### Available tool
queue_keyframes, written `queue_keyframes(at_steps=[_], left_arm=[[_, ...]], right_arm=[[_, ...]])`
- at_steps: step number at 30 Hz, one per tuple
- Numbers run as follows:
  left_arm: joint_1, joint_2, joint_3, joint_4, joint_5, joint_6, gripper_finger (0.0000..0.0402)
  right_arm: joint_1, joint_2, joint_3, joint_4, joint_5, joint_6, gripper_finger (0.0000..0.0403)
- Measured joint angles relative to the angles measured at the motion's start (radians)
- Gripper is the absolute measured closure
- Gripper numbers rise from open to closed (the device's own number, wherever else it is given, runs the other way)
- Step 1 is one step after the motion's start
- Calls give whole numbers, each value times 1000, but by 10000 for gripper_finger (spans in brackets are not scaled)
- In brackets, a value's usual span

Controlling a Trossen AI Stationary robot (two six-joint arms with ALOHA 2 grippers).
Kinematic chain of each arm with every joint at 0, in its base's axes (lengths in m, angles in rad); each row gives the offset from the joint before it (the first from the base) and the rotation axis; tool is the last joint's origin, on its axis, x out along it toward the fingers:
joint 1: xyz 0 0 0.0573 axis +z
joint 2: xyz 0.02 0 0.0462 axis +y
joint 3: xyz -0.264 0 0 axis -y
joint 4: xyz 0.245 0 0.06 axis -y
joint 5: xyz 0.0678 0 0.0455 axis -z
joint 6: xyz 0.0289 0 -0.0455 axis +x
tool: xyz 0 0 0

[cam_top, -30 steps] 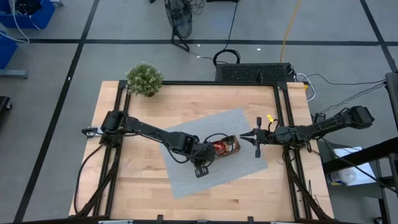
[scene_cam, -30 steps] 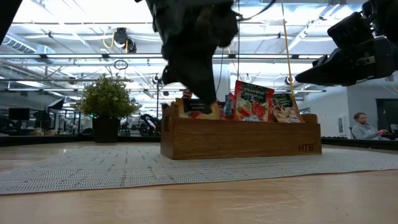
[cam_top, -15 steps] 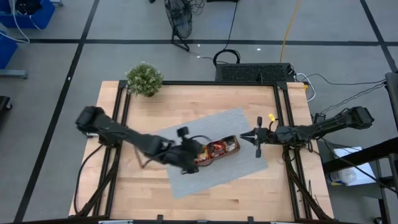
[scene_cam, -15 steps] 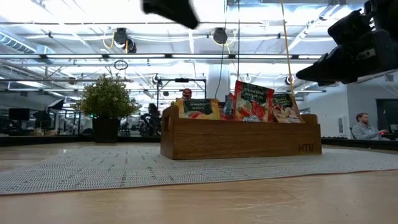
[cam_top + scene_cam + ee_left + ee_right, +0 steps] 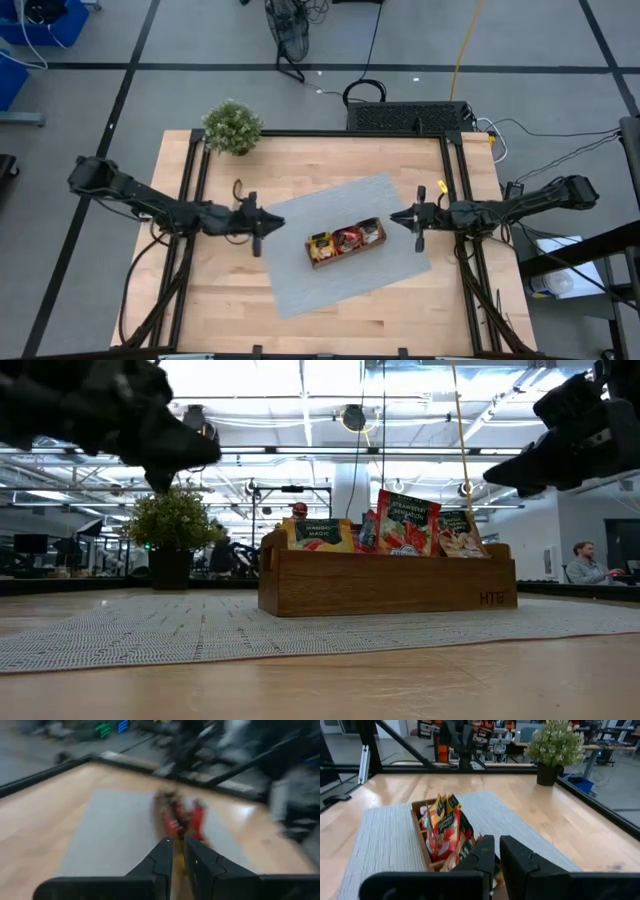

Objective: Pick & Place Tea
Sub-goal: Return to Home Position

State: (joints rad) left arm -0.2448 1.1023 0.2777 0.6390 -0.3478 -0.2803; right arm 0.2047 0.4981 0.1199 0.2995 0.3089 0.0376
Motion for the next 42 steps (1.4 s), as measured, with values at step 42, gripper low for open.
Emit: queue_keyframes(at_steps=[42], left_arm=[[479,-635,-267,-125,811,124,353]], right_arm=[[0,-494,-103,-155,-100,26,402]])
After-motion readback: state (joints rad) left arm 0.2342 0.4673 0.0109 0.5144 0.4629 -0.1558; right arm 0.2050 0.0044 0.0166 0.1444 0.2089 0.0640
